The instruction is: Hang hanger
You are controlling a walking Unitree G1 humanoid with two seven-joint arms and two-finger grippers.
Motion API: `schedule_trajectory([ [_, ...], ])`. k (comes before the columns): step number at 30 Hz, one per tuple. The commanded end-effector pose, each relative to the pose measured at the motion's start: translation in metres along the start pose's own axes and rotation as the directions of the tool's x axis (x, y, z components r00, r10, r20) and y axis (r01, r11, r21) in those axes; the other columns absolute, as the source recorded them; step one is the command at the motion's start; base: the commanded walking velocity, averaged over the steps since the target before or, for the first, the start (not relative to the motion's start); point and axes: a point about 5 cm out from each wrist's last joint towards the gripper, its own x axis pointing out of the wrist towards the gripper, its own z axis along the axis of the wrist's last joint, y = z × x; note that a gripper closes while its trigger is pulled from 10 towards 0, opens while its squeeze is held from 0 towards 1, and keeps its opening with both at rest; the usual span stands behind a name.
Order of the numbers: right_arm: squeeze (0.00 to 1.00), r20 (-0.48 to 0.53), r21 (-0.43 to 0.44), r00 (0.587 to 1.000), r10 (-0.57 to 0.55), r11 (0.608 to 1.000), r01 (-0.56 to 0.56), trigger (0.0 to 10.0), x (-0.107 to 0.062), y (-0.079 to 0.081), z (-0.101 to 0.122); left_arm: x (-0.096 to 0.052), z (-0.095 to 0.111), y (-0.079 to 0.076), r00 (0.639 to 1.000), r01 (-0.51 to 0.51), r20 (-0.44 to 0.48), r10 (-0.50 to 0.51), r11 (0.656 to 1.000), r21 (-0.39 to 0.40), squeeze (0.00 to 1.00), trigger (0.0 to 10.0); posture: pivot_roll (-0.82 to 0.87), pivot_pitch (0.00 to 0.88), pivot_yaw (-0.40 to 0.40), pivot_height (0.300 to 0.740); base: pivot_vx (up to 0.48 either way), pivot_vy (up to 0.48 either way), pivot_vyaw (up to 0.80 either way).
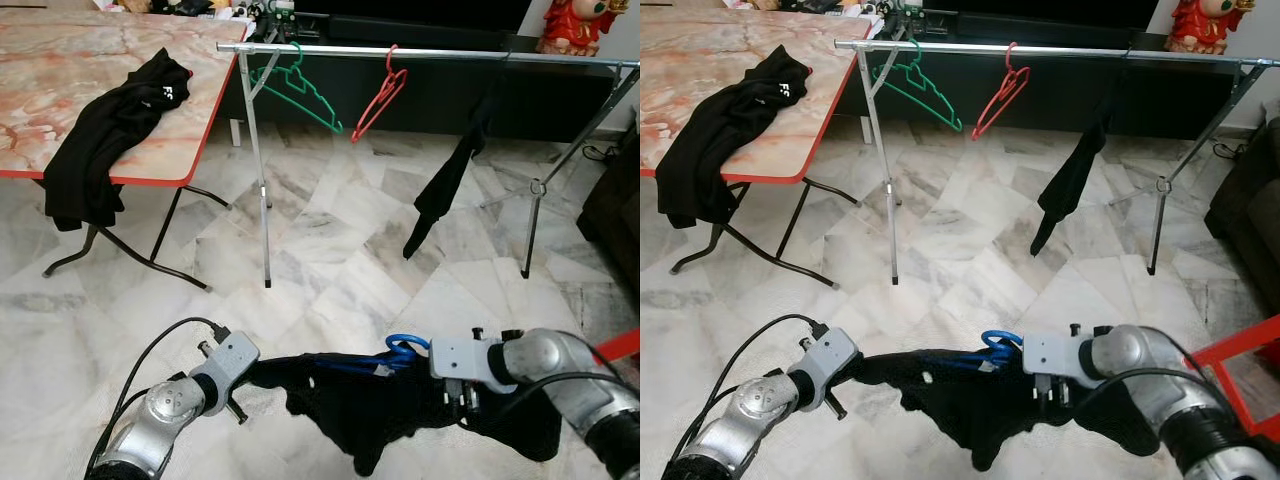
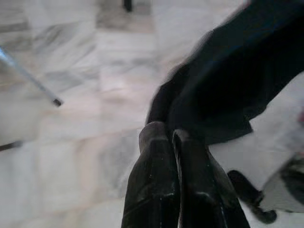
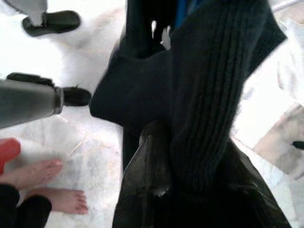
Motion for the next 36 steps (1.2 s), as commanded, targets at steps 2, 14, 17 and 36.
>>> schedule_trajectory([
  [2,0.00,0.019,0.062,0.999,-0.044,0.997,0.043,0.0,0.008,0.004,-0.001,-0.005,0.010,-0.006,0.993,0.118,0.016,-0.118,0.993,0.007,0.00,0.0,0.03,0.167,-0.094,0.740,0.000,0.000,0.00],
  [14,0.00,0.079,0.092,0.996,-0.041,0.995,0.033,0.0,0.022,0.011,0.012,-0.007,0.042,-0.011,0.971,0.201,0.141,-0.195,0.979,-0.025,0.00,0.0,0.03,0.172,-0.093,0.740,0.000,0.000,0.00],
  [17,0.00,0.072,0.073,0.996,-0.061,0.996,0.056,0.0,0.022,0.005,0.015,-0.007,0.027,-0.008,0.987,0.154,0.028,-0.155,0.987,0.040,0.00,0.0,0.03,0.177,-0.094,0.740,0.000,0.000,0.00],
  [36,0.00,0.280,0.084,0.949,-0.142,0.989,0.123,0.0,0.005,-0.019,0.073,0.017,0.014,-0.014,0.997,-0.060,-0.037,0.060,0.998,0.016,1.00,10.0,0.02,0.184,-0.103,0.740,0.000,0.000,0.00],
])
